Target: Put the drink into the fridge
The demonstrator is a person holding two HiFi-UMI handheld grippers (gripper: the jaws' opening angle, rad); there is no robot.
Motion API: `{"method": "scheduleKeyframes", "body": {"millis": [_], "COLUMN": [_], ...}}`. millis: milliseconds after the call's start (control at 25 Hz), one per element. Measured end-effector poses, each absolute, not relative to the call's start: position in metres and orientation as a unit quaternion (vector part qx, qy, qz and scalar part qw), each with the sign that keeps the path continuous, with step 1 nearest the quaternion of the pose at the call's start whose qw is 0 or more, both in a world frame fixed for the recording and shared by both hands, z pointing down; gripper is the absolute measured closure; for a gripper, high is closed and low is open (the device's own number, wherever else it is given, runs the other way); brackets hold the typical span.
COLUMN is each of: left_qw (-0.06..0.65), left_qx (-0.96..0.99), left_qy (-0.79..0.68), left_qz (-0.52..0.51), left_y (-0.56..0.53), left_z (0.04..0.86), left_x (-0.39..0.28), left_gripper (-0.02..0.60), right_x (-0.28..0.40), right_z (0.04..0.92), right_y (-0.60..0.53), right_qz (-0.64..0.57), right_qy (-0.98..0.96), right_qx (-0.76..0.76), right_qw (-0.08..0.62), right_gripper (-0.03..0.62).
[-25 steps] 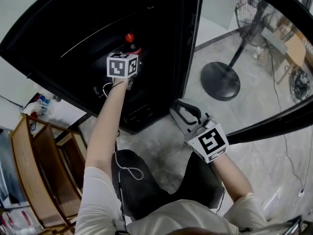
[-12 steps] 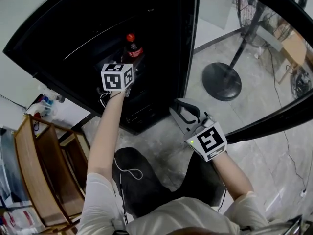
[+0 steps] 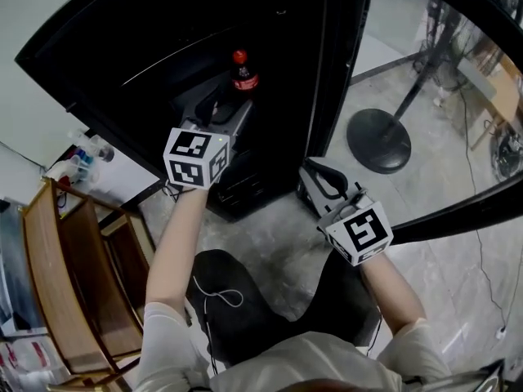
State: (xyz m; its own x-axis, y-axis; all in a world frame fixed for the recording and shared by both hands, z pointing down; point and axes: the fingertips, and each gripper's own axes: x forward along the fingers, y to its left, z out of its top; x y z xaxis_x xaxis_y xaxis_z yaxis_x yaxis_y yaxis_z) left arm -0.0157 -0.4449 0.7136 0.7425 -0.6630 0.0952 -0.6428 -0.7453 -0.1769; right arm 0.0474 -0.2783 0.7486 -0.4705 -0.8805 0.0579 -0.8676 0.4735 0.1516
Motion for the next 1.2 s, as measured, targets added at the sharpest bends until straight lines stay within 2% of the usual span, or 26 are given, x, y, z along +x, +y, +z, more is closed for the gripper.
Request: {"method": "scheduleKeyframes", "body": {"millis": [120,280,400,600,840,1200], "left_qw": [0.087,0.142,0.141,0.059,0.001,-0.031], "left_qx": [-0.929,-0.918,-0.922,-0.934,-0.925,-0.895], "left_qy": [0.352,0.365,0.351,0.339,0.367,0.431], "left_qz": [-0.071,-0.067,-0.078,-0.099,-0.103,-0.112], "left_y": [-0.428,-0.423,-0.404,-0.366,-0.322,-0.217], "left_z": [0.714,0.709,0.698,0.668,0.597,0.460], "left_x": [-0.026,-0.038,-0.040,-0.040,-0.045,-0.055], "left_gripper": [0.390,0.517,0.561,0.574,0.574,0.574], "right_x": [0.045,0.035,0.020,0.012,0.043,0.090], "right_z": [0.741,0.722,0.695,0.640,0.577,0.435], "right_y": [-0.287,-0.300,-0.297,-0.287,-0.265,-0.196], "right_qz": [-0.065,-0.085,-0.089,-0.074,-0.015,0.039], "right_qy": [-0.849,-0.845,-0.850,-0.869,-0.875,-0.877], "right_qx": [0.522,0.526,0.516,0.484,0.474,0.463], "right_qw": [0.055,0.050,0.047,0.078,0.102,0.125], "right_gripper": [0.585,0.594,0.595,0.595,0.595,0.594]}}
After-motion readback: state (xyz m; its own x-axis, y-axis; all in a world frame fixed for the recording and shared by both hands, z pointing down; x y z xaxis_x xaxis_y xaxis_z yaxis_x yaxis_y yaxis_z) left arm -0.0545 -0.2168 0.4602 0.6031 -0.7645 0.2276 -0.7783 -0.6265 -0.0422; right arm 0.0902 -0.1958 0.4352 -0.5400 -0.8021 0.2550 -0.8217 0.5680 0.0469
